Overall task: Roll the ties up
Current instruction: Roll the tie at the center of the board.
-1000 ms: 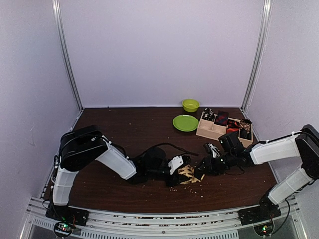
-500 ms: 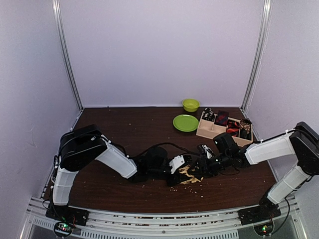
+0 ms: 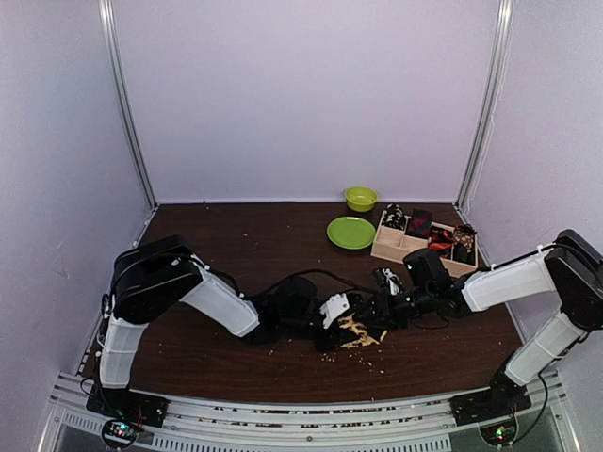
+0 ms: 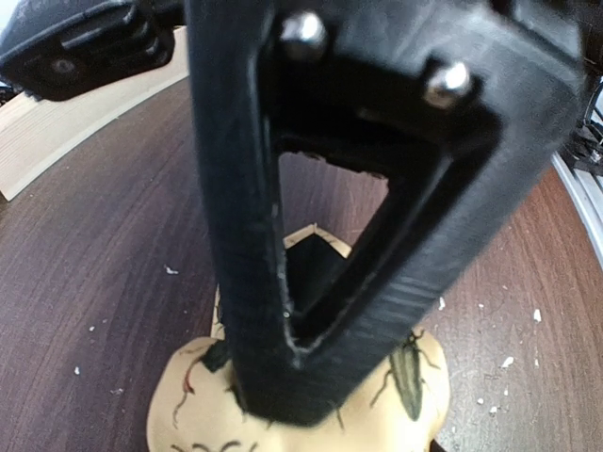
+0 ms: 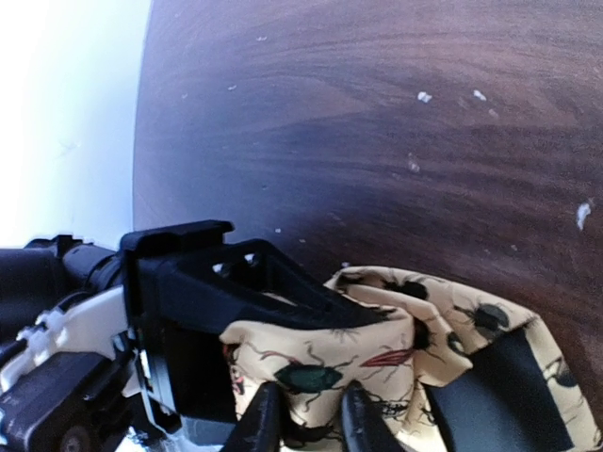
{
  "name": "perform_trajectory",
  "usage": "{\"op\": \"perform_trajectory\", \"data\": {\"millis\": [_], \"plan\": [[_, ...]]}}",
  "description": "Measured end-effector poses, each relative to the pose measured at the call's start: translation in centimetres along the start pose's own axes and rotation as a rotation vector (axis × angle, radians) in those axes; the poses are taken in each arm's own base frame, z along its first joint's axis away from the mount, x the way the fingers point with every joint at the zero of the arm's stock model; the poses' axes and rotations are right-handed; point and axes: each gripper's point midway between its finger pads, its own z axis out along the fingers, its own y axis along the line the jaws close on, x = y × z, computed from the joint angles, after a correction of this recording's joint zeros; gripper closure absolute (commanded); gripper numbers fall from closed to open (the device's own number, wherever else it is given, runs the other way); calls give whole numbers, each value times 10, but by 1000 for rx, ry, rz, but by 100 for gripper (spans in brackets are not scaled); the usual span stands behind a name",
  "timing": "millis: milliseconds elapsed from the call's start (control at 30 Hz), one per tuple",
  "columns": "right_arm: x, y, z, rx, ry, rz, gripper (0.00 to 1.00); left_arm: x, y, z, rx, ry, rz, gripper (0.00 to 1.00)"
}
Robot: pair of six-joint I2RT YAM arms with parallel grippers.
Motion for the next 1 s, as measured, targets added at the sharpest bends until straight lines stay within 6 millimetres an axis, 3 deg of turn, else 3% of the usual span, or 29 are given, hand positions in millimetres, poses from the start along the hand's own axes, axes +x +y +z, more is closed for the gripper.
{"op": "perform_trajectory", "data": {"millis": [100, 267, 467, 667, 867, 1000], "plan": [[1, -4, 2, 7, 5, -4, 100, 1, 0, 0, -1, 4, -1, 52], [0, -6, 2, 14, 4, -42, 100, 3, 0, 0, 1, 16, -4, 38], [-3, -21, -3, 49, -11, -66, 100, 2, -2, -1, 10, 27, -18, 34], [-3, -40, -12, 112, -23, -65, 100, -15, -3, 4, 20, -2, -38, 32], [-1, -56, -16, 190, -28, -65, 100, -27, -3, 20, 39, -29, -48, 31], [1, -64, -18, 231, -24, -66, 100, -26, -2, 29, 44, -29, -55, 25]]}}
